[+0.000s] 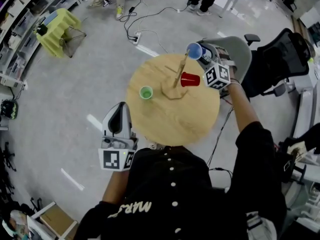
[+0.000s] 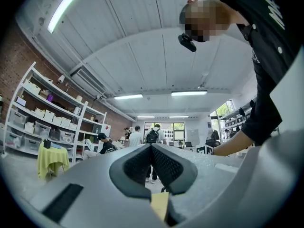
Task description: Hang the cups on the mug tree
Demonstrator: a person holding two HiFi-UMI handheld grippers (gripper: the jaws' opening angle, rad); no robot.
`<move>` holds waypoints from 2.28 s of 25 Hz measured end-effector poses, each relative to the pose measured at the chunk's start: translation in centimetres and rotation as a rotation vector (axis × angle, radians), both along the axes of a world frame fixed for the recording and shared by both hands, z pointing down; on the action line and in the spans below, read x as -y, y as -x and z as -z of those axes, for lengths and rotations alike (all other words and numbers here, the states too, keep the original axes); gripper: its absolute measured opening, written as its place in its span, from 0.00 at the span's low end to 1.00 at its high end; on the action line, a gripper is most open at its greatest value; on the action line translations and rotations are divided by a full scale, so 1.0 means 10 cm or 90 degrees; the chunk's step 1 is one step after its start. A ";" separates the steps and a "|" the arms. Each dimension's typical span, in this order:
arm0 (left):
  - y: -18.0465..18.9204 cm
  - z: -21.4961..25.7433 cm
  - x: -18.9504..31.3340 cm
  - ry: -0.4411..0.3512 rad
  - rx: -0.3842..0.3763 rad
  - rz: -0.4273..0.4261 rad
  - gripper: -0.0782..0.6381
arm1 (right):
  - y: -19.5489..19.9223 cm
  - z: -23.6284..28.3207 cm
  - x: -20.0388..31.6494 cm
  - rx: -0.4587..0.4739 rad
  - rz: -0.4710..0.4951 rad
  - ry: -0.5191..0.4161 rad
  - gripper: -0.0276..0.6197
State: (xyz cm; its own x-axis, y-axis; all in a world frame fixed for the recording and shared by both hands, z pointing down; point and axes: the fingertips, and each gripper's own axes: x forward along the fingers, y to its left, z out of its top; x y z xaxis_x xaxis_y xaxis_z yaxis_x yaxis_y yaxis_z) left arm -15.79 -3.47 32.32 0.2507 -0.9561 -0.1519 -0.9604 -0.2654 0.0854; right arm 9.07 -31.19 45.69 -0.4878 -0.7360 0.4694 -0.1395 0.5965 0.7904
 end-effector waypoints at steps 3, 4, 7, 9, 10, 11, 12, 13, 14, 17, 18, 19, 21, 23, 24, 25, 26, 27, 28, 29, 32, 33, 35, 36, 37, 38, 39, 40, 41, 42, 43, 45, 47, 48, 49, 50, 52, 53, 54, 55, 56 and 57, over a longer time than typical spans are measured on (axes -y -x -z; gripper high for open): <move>0.01 0.01 -0.04 -0.005 0.000 0.003 0.10 | 0.14 0.10 -0.08 -0.044 0.046 -0.038 0.43; 0.01 0.02 -0.05 -0.005 -0.001 0.004 0.10 | 0.17 0.11 -0.11 -0.063 0.060 -0.049 0.43; 0.01 0.04 -0.06 -0.006 -0.002 0.005 0.10 | 0.26 0.09 -0.18 -0.122 0.101 -0.080 0.43; -0.01 0.04 -0.07 -0.006 -0.002 0.003 0.10 | 0.30 0.03 -0.23 -0.159 0.131 -0.097 0.43; -0.02 0.04 -0.07 -0.005 -0.002 0.002 0.10 | 0.32 0.00 -0.25 -0.176 0.144 -0.104 0.43; -0.03 0.03 -0.08 -0.004 -0.003 0.002 0.10 | 0.34 -0.02 -0.27 -0.189 0.154 -0.110 0.43; -0.03 0.03 -0.08 -0.004 -0.004 0.001 0.10 | 0.35 -0.05 -0.28 -0.200 0.162 -0.116 0.43; -0.02 0.03 -0.08 -0.004 -0.004 0.001 0.10 | 0.37 -0.06 -0.29 -0.207 0.169 -0.123 0.43; -0.02 0.03 -0.08 -0.004 -0.004 0.001 0.10 | 0.38 -0.06 -0.30 -0.213 0.174 -0.130 0.43; -0.02 0.01 -0.10 -0.002 -0.003 0.003 0.10 | 0.43 -0.05 -0.34 -0.238 0.198 -0.162 0.42; -0.03 0.01 -0.10 -0.001 -0.003 0.003 0.10 | 0.45 -0.06 -0.34 -0.247 0.207 -0.172 0.42; -0.03 0.00 -0.10 0.000 -0.004 0.002 0.10 | 0.47 -0.06 -0.35 -0.256 0.215 -0.180 0.41; -0.03 0.00 -0.09 0.001 -0.004 0.002 0.10 | 0.49 -0.08 -0.34 -0.268 0.224 -0.190 0.42; -0.03 -0.01 -0.10 0.001 -0.004 0.004 0.10 | 0.47 -0.11 -0.34 -0.280 0.230 -0.192 0.42; -0.04 -0.01 -0.11 0.001 -0.004 0.005 0.10 | 0.46 -0.12 -0.35 -0.283 0.233 -0.192 0.42; -0.04 -0.01 -0.11 0.002 -0.003 0.006 0.10 | 0.46 -0.12 -0.36 -0.281 0.235 -0.195 0.42; -0.05 -0.02 -0.12 0.002 -0.003 0.008 0.10 | 0.47 -0.11 -0.38 -0.278 0.237 -0.199 0.43; -0.05 -0.03 -0.12 0.002 -0.003 0.009 0.10 | 0.47 -0.12 -0.39 -0.275 0.238 -0.199 0.44; -0.06 -0.03 -0.12 0.003 -0.002 0.010 0.10 | 0.47 -0.12 -0.39 -0.271 0.236 -0.196 0.46; -0.07 -0.03 -0.12 0.004 -0.002 0.010 0.10 | 0.47 -0.12 -0.40 -0.264 0.234 -0.191 0.47; -0.11 0.00 -0.10 0.006 0.000 0.008 0.10 | 0.48 -0.10 -0.44 -0.240 0.233 -0.183 0.48; -0.13 0.00 -0.10 0.007 0.002 0.008 0.10 | 0.49 -0.09 -0.47 -0.234 0.235 -0.184 0.49; -0.19 -0.02 -0.10 0.008 0.005 0.010 0.10 | 0.47 -0.07 -0.50 -0.217 0.235 -0.186 0.50; -0.23 -0.03 -0.10 0.009 0.006 0.012 0.10 | 0.45 -0.05 -0.52 -0.204 0.230 -0.185 0.50; -0.26 -0.04 -0.10 0.009 0.008 0.014 0.10 | 0.42 -0.02 -0.54 -0.188 0.223 -0.181 0.50; -0.29 -0.05 -0.10 0.009 0.010 0.016 0.10 | 0.39 0.02 -0.56 -0.167 0.213 -0.175 0.50; -0.31 -0.06 -0.10 0.010 0.012 0.019 0.10 | 0.35 0.06 -0.58 -0.141 0.201 -0.167 0.50; -0.34 -0.07 -0.10 0.010 0.015 0.021 0.10 | 0.31 0.12 -0.61 -0.111 0.188 -0.156 0.50; -0.35 -0.07 -0.09 0.011 0.016 0.024 0.10 | 0.28 0.19 -0.65 -0.079 0.174 -0.143 0.50; -0.37 -0.08 -0.08 0.012 0.017 0.027 0.10 | 0.24 0.25 -0.68 -0.047 0.162 -0.130 0.50; -0.38 -0.08 -0.06 0.014 0.017 0.030 0.10 | 0.21 0.30 -0.72 -0.019 0.152 -0.116 0.50; -0.41 -0.09 -0.03 0.015 0.017 0.033 0.10 | 0.14 0.35 -0.80 0.025 0.137 -0.093 0.50; -0.43 -0.09 0.01 0.012 0.017 0.032 0.10 | 0.10 0.37 -0.87 0.066 0.122 -0.073 0.50; -0.42 -0.08 0.03 0.009 0.018 0.031 0.10 | 0.09 0.40 -0.90 0.095 0.111 -0.059 0.50; -0.41 -0.08 0.06 0.006 0.018 0.029 0.10 | 0.08 0.43 -0.93 0.132 0.097 -0.040 0.50; -0.39 -0.07 0.08 0.003 0.018 0.027 0.10 | 0.08 0.47 -0.97 0.177 0.080 -0.015 0.50; -0.32 -0.06 0.14 0.000 0.016 0.021 0.10 | 0.07 0.56 -1.03 0.284 0.039 0.042 0.50; -0.28 -0.06 0.17 -0.001 0.015 0.016 0.10 | 0.07 0.62 -1.07 0.341 0.018 0.069 0.50; -0.24 -0.05 0.21 0.000 0.015 0.010 0.10 | 0.06 0.67 -1.12 0.393 -0.003 0.094 0.50; -0.21 -0.05 0.24 0.000 0.015 0.003 0.10 | 0.05 0.71 -1.17 0.436 -0.024 0.115 0.50; -0.18 -0.05 0.28 0.000 0.016 -0.006 0.10 | 0.04 0.73 -1.22 0.469 -0.043 0.133 0.49; -0.15 -0.05 0.31 0.000 0.018 -0.014 0.10 | 0.02 0.73 -1.28 0.493 -0.060 0.146 0.49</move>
